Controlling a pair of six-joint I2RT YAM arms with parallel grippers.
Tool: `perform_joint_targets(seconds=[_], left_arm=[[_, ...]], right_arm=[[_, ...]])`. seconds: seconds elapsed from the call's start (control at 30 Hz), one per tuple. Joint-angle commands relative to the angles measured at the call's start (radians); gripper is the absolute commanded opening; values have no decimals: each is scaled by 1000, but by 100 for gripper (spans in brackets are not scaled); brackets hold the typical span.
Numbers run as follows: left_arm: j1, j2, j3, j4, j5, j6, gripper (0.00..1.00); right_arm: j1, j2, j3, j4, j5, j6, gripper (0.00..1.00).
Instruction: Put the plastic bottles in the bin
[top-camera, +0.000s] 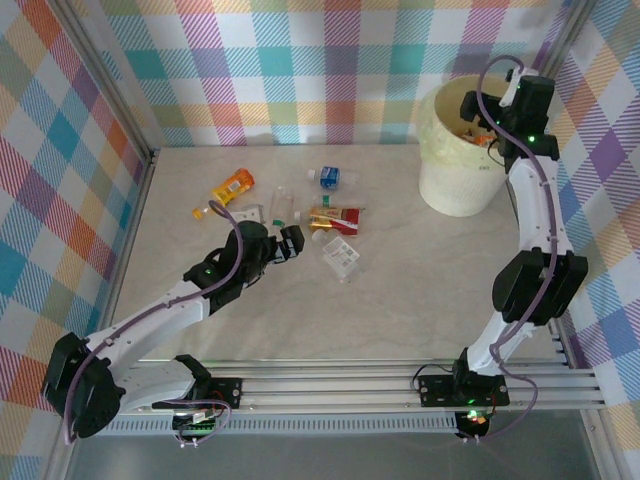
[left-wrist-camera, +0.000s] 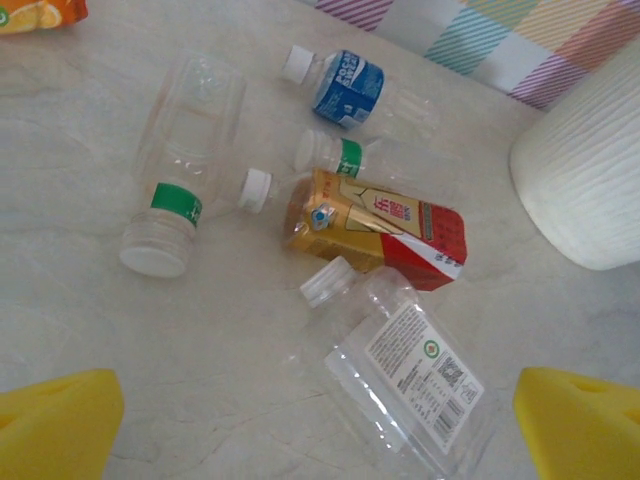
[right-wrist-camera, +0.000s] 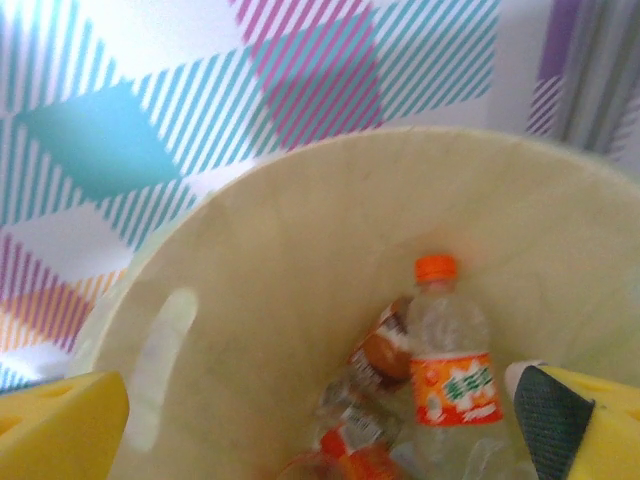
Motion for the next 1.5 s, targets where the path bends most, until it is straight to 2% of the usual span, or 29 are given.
perform_joint_targets(seconds=[0.0, 0.3, 0.43, 0.57, 0.73, 0.83, 0.9, 0.97, 1.13, 1.27, 1.33, 1.47], left_arm=[[10, 14, 56, -56, -33, -7, 100], [29, 58, 110, -129, -65, -11, 100], [64, 102, 176, -243, -93, 0, 100], [125, 159, 246, -296, -60, 58, 100], [230, 249, 344, -351, -3, 92, 100], [283, 318, 416, -395, 14, 131, 100], [317, 375, 477, -438, 25, 163, 100], [347, 433, 541, -483, 32, 206, 100], [389, 550, 655, -519, -100, 331, 100], [449, 686, 791, -576, -162, 425, 100], [486, 763, 870, -609, -155, 474, 100], [550, 890, 1010, -652, -48, 610, 100]], right_arm=[[35, -77, -78, 84, -96, 20, 100], [153, -173, -230, 141, -218, -15, 100], [242, -228, -297, 150, -247, -117, 100], [313, -277, -365, 145, -305, -141, 100], [391, -332, -484, 193, -362, -69, 100], [425, -353, -582, 279, -367, 63, 100], [441, -357, -625, 297, -388, 96, 100], [457, -352, -646, 282, -361, 111, 100], [469, -344, -649, 212, -315, 93, 100], [468, -350, -661, 195, -276, 101, 100], [469, -356, -669, 184, -248, 114, 100], [468, -384, -695, 158, -198, 125, 100]])
